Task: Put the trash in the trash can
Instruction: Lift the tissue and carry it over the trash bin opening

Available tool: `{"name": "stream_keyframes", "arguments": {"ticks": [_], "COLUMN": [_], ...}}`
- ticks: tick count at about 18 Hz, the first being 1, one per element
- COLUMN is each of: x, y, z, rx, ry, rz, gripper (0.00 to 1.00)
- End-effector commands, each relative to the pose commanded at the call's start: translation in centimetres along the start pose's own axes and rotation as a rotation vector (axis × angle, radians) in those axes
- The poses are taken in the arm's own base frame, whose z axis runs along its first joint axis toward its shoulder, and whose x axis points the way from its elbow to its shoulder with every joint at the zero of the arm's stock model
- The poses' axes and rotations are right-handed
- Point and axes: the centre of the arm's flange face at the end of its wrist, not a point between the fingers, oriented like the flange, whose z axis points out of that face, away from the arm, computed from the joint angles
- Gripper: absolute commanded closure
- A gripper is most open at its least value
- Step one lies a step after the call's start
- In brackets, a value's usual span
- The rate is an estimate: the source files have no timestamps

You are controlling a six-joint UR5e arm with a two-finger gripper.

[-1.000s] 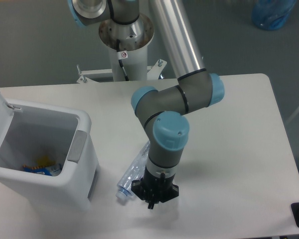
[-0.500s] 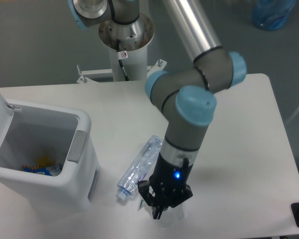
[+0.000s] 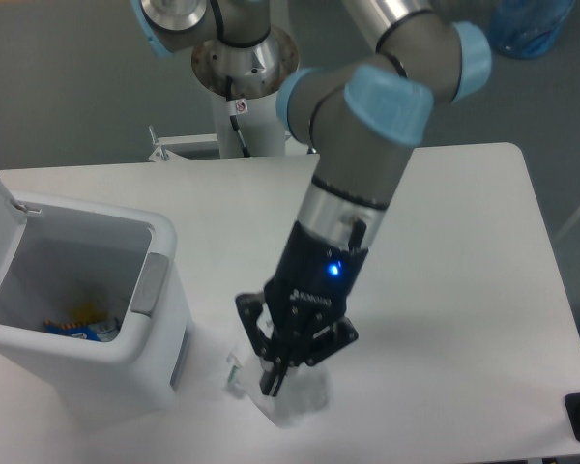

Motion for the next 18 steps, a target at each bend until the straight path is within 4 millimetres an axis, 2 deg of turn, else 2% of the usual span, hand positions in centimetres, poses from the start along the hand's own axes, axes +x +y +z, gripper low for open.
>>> {"name": "stream_keyframes", "arguments": {"ticks": [4, 7, 10, 12, 15, 18], "x": [2.6, 6.3, 7.4, 8.7, 10.3, 12.7], "y": [0.1, 0.9, 1.5, 2.2, 4.2, 5.4], "z": [-0.3, 1.3, 2.3, 2.0, 1.0, 1.1], "rx": [0.006, -0.023, -0.042, -0.049, -0.062, -0.077], "ry": [0.067, 0.104, 0.111, 0.120, 0.129, 0.149], "rz": [-0.013, -0.002, -0.027, -0.021, -0.011, 0.007], "gripper": [1.00, 1.00, 1.00, 1.00, 1.00, 1.00]}}
